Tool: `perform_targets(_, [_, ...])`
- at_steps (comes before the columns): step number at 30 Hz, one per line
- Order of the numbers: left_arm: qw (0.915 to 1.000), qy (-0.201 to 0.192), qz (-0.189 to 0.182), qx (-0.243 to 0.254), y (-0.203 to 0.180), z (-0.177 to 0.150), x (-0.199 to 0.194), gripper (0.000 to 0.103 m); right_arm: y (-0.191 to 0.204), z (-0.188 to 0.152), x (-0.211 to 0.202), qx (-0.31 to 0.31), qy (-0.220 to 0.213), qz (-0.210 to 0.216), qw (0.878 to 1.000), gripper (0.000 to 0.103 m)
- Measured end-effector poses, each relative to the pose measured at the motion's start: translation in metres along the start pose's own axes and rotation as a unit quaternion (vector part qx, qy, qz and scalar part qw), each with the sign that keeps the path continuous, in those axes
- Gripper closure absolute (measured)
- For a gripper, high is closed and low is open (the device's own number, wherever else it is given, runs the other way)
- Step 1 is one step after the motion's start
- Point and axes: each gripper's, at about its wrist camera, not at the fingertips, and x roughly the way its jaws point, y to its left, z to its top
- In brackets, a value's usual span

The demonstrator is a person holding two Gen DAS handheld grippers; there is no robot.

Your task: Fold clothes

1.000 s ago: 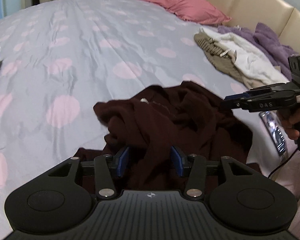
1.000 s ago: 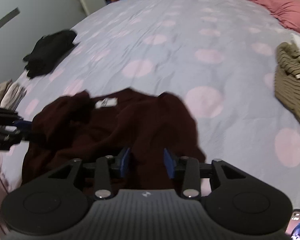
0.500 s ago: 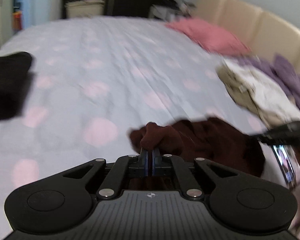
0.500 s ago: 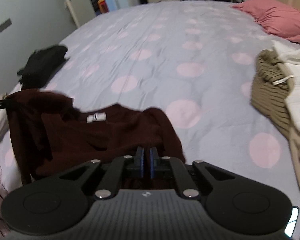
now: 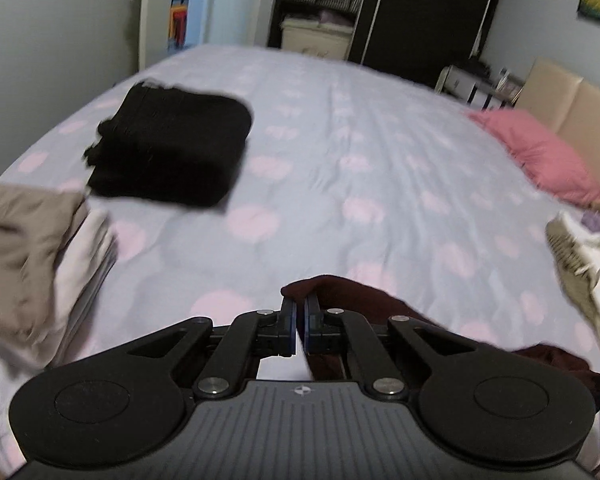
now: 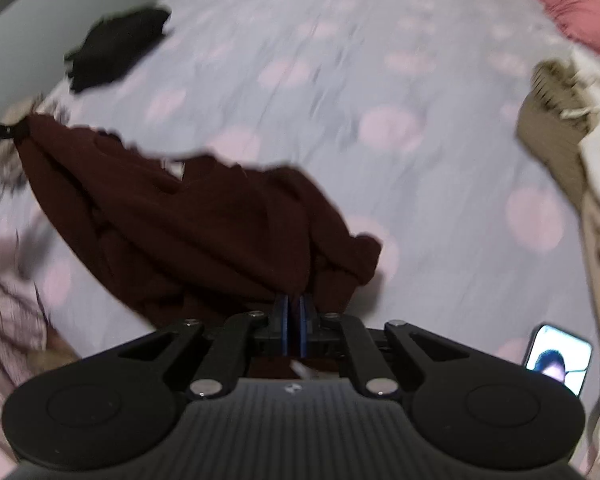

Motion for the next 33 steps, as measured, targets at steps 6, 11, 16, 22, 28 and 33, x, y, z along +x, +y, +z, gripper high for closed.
perform_targets(6, [0.9950,0.085,0.037,0.038,0.005,-0.026,0.026,0.101,0.003,0.004,-0.009,-0.011,-0.014,0.018,1.000,0.084])
perform_targets(11, [0.9888,0.114,0.046,0.085,-0.001,-0.042,0.033,0.100,0.003,0.021,-0.027,-0.013,-0.063,0.013,0.998,0.082])
perform_targets(16, [0.9893,0.100,0.017,0.105,-0.003,-0.042,0.023,0.078,0.003,0.048,-0.016,-0.016,-0.077,-0.007,0.997,0.079])
perform_targets(22, [0.9927,0.054,-0.048,0.097,-0.006,-0.022,0.011,0.053,-0.001,0.077,0.011,-0.026,-0.072,-0.001,0.997,0.079])
perform_targets(28, [0.9858,0.106,-0.054,0.118,-0.022,-0.017,0.058,0.055,0.002,0.089,0.042,-0.050,-0.044,-0.004,0.998,0.067])
perform_targets(33, [0.9753,0.159,-0.065,0.139,-0.034,-0.034,0.089,0.058,-0.001,0.079,0.069,-0.046,-0.011,-0.015,0.999,0.094])
